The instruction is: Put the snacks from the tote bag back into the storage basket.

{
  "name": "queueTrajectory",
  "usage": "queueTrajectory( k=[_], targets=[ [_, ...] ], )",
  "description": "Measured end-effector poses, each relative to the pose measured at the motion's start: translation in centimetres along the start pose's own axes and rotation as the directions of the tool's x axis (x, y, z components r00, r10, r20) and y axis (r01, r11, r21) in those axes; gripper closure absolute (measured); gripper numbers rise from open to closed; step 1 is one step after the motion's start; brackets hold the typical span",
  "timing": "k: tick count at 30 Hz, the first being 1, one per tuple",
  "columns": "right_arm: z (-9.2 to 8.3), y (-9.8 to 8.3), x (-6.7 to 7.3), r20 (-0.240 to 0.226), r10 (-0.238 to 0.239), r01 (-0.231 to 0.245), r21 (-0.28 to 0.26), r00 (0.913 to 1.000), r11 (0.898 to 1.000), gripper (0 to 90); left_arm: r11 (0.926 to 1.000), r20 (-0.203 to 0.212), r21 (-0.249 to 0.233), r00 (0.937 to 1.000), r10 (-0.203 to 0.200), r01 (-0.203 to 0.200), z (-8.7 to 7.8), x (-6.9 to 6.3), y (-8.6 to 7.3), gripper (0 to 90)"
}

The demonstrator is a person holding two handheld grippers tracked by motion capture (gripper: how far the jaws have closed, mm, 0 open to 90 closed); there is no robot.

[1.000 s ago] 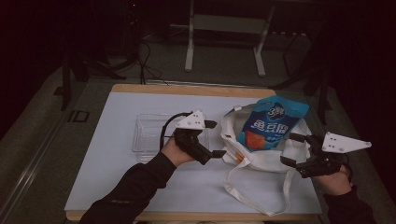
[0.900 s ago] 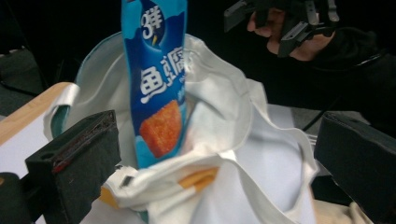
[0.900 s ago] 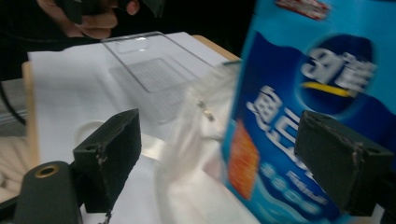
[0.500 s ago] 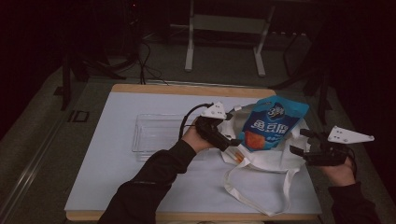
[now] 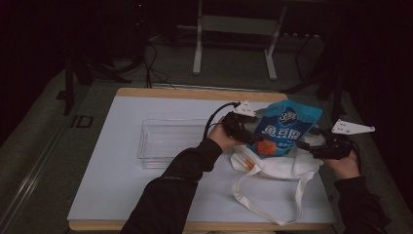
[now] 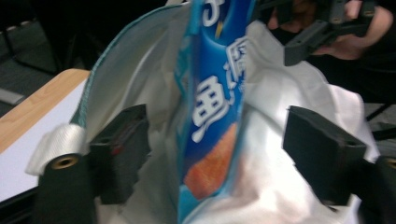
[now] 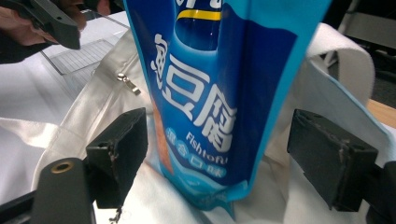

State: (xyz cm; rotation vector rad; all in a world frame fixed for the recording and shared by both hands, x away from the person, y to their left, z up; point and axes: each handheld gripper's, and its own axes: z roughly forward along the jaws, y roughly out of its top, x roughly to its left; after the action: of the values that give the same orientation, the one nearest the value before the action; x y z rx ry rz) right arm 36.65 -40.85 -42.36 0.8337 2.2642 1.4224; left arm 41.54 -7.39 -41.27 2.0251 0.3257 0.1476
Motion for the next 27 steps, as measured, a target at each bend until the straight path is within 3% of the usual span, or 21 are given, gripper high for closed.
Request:
queueTrajectory(
  k=[3, 10, 11, 15, 20, 23, 27],
  targets=[
    [0.5, 0.4, -0.2, -0.004, 0.000, 0.000, 0.004, 1.0000, 1.000, 21.5, 0.9995, 0.034, -0.024, 0.9992, -0.020, 0.021, 1.0, 0.3, 0.7, 32.3],
    [1.6, 1.1, 0.0, -0.023, -0.028, 0.028, 0.003, 0.9993, 1.000, 34.1, 0.9999, 0.016, 0.001, 0.9998, -0.014, 0.014, 2.4, 0.5, 1.0, 45.0],
    [1.7, 1.2, 0.0, -0.030, -0.033, 0.033, 0.006, 0.9990, 0.999, 41.9, 0.9999, 0.019, 0.000, 0.9997, -0.012, 0.012, 2.8, 0.6, 1.0, 47.6],
    [2.1, 1.2, -0.1, -0.014, -0.054, 0.055, 0.023, 0.9984, 0.998, 53.7, 0.9997, 0.018, 0.024, 0.9998, -0.009, 0.008, 3.6, 0.4, 1.2, 55.9],
    [1.9, 1.2, -0.6, -0.022, -0.036, 0.036, 0.018, 0.9991, 0.999, 72.7, 0.9997, 0.004, -0.004, 0.9997, -0.023, 0.023, 3.9, 0.4, 1.2, 70.0],
    [2.1, 1.2, -0.6, -0.026, -0.034, 0.035, 0.028, 0.9991, 0.999, 76.7, 0.9987, 0.010, -0.013, 0.9988, -0.048, 0.049, 4.1, 0.7, 1.0, 74.6],
    [2.3, 1.3, -0.6, -0.029, -0.033, 0.034, 0.038, 0.9991, 0.999, 82.6, 0.9992, -0.004, -0.021, 0.9994, -0.034, 0.034, 4.1, 0.7, 1.1, 83.8]
  ],
)
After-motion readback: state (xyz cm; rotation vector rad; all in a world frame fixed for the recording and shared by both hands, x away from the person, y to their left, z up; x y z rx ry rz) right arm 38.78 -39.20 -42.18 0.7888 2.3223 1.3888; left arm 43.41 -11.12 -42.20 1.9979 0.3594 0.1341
